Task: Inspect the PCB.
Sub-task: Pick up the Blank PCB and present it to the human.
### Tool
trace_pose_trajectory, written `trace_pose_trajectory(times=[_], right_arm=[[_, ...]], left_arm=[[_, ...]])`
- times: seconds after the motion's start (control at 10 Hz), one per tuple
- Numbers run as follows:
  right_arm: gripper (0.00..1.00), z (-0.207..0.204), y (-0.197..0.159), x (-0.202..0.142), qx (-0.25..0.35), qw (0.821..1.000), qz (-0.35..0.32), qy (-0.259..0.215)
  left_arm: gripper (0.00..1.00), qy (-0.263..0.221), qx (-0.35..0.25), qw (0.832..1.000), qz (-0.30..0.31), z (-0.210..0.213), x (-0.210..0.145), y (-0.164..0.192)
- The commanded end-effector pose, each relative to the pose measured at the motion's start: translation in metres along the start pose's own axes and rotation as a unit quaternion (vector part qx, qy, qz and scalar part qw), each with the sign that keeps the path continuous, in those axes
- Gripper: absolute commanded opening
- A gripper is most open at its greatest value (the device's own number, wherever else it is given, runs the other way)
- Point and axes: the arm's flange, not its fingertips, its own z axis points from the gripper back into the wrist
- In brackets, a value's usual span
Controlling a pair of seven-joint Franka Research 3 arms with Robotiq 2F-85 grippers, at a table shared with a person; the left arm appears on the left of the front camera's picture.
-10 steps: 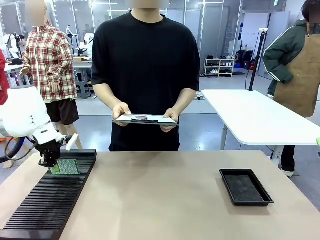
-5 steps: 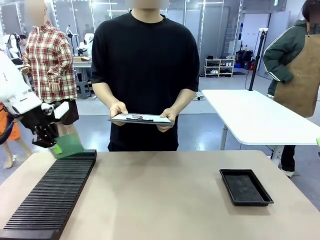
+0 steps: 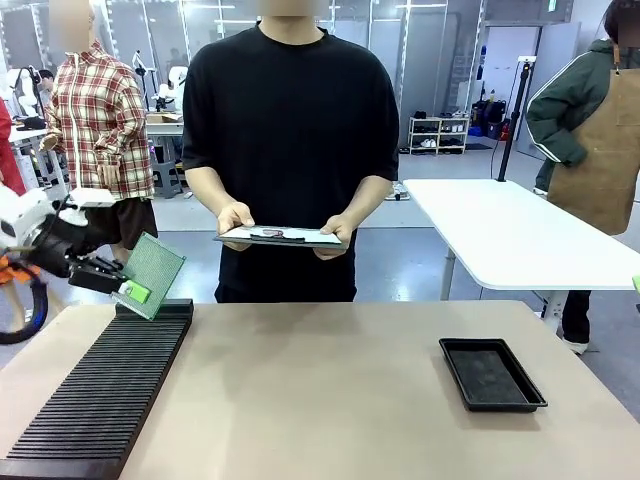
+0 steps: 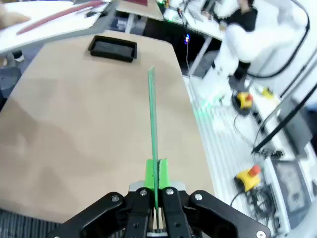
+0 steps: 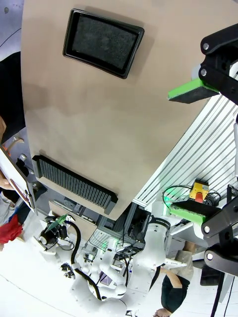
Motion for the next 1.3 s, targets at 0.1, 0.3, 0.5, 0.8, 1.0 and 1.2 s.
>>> trace_pose_trajectory(times=[0.1,0.3,0.5,0.8,1.0,1.2], right_arm=[[1.00,0.000,0.000,0.001,0.006,1.000,0.009,-0.005],[1.00,0.000,0.000,0.001,0.006,1.000,0.009,-0.005],[1.00,0.000,0.000,0.001,0.006,1.000,0.009,-0.005],[1.00,0.000,0.000,0.001,0.006,1.000,0.009,-0.005],[1.00,0.000,0.000,0.001,0.006,1.000,0.009,-0.005],[1.00,0.000,0.000,0.001,0.006,1.000,0.009,-0.005]], left_arm=[[0.03,-0.091,0.042,0.985,0.140,0.001,-0.039,0.027],[0.03,-0.154,0.011,0.967,0.204,-0.003,-0.054,0.040],[0.03,-0.171,-0.019,0.942,0.289,-0.007,-0.054,0.054],[0.03,-0.178,-0.059,0.941,0.282,-0.016,-0.045,0.080],[0.03,-0.184,-0.053,0.951,0.243,-0.017,-0.047,0.083],[0.03,-0.167,-0.040,0.944,0.281,-0.022,-0.050,0.074]])
